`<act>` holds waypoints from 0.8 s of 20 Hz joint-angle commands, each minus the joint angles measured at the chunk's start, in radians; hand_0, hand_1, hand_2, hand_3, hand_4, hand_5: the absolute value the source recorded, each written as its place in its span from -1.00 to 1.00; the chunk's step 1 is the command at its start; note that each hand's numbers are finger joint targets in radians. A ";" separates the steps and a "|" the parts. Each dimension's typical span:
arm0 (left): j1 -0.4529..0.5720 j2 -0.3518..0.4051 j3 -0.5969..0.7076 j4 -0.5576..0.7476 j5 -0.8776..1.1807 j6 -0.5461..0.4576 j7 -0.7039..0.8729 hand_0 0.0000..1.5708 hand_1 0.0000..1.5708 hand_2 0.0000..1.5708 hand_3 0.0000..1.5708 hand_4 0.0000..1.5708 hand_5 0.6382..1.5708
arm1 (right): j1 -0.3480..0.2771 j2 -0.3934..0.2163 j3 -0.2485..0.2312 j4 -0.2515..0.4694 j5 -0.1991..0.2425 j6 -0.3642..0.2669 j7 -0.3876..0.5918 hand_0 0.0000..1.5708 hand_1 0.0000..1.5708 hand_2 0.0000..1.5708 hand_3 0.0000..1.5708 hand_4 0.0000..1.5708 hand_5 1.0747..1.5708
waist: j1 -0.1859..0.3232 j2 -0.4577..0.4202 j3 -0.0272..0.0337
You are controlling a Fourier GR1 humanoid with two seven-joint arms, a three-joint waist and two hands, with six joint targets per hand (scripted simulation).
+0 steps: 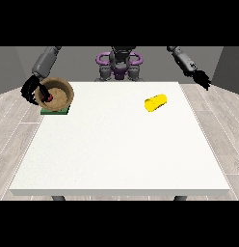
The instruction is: Pick the cup and pour the ball into the bowl, then pick the bowl and place it on the pad
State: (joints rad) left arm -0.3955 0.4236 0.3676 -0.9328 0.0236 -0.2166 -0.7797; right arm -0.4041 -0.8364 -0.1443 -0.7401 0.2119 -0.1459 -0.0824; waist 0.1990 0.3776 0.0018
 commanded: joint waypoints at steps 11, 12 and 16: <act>0.100 0.037 0.068 -0.104 0.083 -0.039 0.013 -1.00 -1.00 -1.00 -1.00 0.10 0.18 | -0.179 0.008 -0.270 0.282 -0.253 0.100 -0.007 -0.24 -0.24 -0.16 -0.48 -1.00 0.03 | -0.052 0.028 0.0001; 0.116 0.039 0.068 -0.136 0.099 -0.055 0.039 -1.00 -1.00 -1.00 -1.00 0.10 0.18 | -0.203 -0.025 -0.276 0.307 -0.256 0.130 0.011 -0.81 -0.81 -0.20 -0.70 -1.00 -0.34 | -0.033 0.018 0.0005; 0.100 0.106 0.109 -0.134 0.144 -0.095 0.097 -1.00 -1.00 -1.00 -1.00 0.11 0.15 | -0.236 -0.040 -0.289 0.327 -0.263 0.127 0.014 -1.00 -1.00 -0.36 -1.00 -1.00 -0.24 | -0.042 0.011 -0.0005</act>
State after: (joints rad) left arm -0.2946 0.4947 0.4568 -1.0553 0.1360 -0.2817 -0.7294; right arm -0.5985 -0.8578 -0.4124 -0.4442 -0.0357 -0.0224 -0.0937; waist 0.1563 0.4035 0.0018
